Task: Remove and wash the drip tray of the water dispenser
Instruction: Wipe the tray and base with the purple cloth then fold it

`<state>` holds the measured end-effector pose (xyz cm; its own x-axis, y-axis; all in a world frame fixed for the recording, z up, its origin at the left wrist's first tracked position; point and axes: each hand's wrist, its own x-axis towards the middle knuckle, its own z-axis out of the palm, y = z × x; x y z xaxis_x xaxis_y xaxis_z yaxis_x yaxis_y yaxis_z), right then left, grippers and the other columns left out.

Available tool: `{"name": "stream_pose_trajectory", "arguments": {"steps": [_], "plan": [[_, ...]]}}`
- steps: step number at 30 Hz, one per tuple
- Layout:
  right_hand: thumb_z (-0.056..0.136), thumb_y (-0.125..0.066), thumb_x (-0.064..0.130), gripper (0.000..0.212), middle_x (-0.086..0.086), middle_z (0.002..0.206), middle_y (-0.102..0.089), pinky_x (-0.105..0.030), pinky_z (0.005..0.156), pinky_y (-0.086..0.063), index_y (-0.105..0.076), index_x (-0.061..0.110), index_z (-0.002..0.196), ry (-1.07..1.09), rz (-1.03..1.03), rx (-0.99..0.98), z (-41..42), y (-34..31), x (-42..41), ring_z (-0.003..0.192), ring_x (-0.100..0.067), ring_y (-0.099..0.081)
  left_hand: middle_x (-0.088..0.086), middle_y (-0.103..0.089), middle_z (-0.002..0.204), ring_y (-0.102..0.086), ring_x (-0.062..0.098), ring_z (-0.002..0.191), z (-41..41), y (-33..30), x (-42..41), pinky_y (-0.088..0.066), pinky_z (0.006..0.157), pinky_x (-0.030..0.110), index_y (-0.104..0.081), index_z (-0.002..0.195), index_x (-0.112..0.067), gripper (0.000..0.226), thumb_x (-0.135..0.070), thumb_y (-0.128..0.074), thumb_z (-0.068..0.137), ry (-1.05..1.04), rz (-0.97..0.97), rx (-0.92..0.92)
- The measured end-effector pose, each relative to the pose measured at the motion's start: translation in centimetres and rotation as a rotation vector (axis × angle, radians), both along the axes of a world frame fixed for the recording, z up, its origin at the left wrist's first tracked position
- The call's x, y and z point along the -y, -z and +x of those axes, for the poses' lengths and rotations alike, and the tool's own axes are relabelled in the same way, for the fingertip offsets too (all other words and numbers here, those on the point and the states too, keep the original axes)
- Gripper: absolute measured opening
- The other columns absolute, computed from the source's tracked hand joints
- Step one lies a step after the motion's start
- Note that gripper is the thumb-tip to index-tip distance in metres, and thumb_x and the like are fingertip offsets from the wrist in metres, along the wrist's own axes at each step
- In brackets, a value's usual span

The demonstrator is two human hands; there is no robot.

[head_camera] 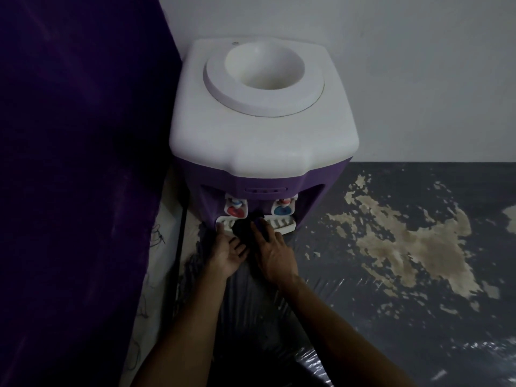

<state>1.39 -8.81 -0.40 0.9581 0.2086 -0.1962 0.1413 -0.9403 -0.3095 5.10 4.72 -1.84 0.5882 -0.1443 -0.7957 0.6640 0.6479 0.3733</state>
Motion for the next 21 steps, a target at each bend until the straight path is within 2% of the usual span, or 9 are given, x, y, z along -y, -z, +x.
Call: {"name": "stream_pose_trajectory", "arguments": {"steps": [2, 7, 11, 15, 21], "plan": [[0.099, -0.048, 0.025, 0.071, -0.004, 0.165, -0.011, -0.045, 0.081, -0.055, -0.010, 0.026, 0.159, 0.027, -0.072, 0.021, -0.4, 0.3, 1.1, 0.128, -0.034, -0.042, 0.015, -0.042, 0.148, -0.043, 0.029, 0.135, 0.0, 0.0, 0.1, -0.036, 0.105, 0.039, -0.034, 0.146, -0.007, 0.079, -0.066, -0.032, 0.093, -0.020, 0.000, -0.013], [0.095, -0.052, 0.019, 0.074, -0.009, 0.164, -0.011, -0.047, 0.080, -0.054, -0.014, 0.024, 0.158, 0.219, -0.123, 0.032, -0.6, 0.2, 2.9, 0.122, -0.037, -0.044, 0.013, -0.053, 0.140, -0.059, 0.023, 0.107, 0.1, 0.4, 0.0, -0.043, 0.097, 0.038, -0.048, 0.136, -0.012, 0.069, -0.064, -0.031, 0.094, -0.006, 0.031, 0.001], [0.097, -0.050, 0.023, 0.071, -0.010, 0.164, -0.012, -0.046, 0.083, -0.053, -0.014, 0.023, 0.158, 0.305, -0.027, 0.024, -0.4, -0.1, 2.1, 0.128, -0.037, -0.043, 0.011, -0.058, 0.131, -0.061, 0.023, 0.104, 0.0, 0.8, -0.1, -0.043, 0.097, 0.038, -0.052, 0.128, -0.014, 0.065, -0.065, -0.032, 0.094, 0.008, 0.028, 0.020], [0.099, -0.047, 0.023, 0.071, -0.009, 0.166, -0.002, -0.046, 0.091, -0.052, -0.007, 0.023, 0.159, 0.221, 0.027, -0.010, -0.6, 0.1, -0.3, 0.142, -0.037, -0.030, 0.013, -0.063, 0.112, -0.060, 0.027, 0.104, 0.2, 0.8, -0.4, -0.044, 0.094, 0.040, -0.055, 0.124, -0.013, 0.068, -0.069, -0.034, 0.091, 0.000, -0.008, 0.008], [0.098, -0.046, 0.033, 0.068, -0.005, 0.165, -0.012, -0.045, 0.093, -0.052, -0.014, 0.027, 0.158, 0.056, 0.043, 0.023, 0.1, 0.0, -3.0, 0.132, -0.033, -0.041, 0.012, -0.068, 0.110, -0.062, 0.028, 0.105, 0.0, 0.5, -0.8, -0.049, 0.081, 0.039, -0.064, 0.112, -0.016, 0.068, -0.072, -0.031, 0.090, 0.047, -0.071, 0.029]]}}
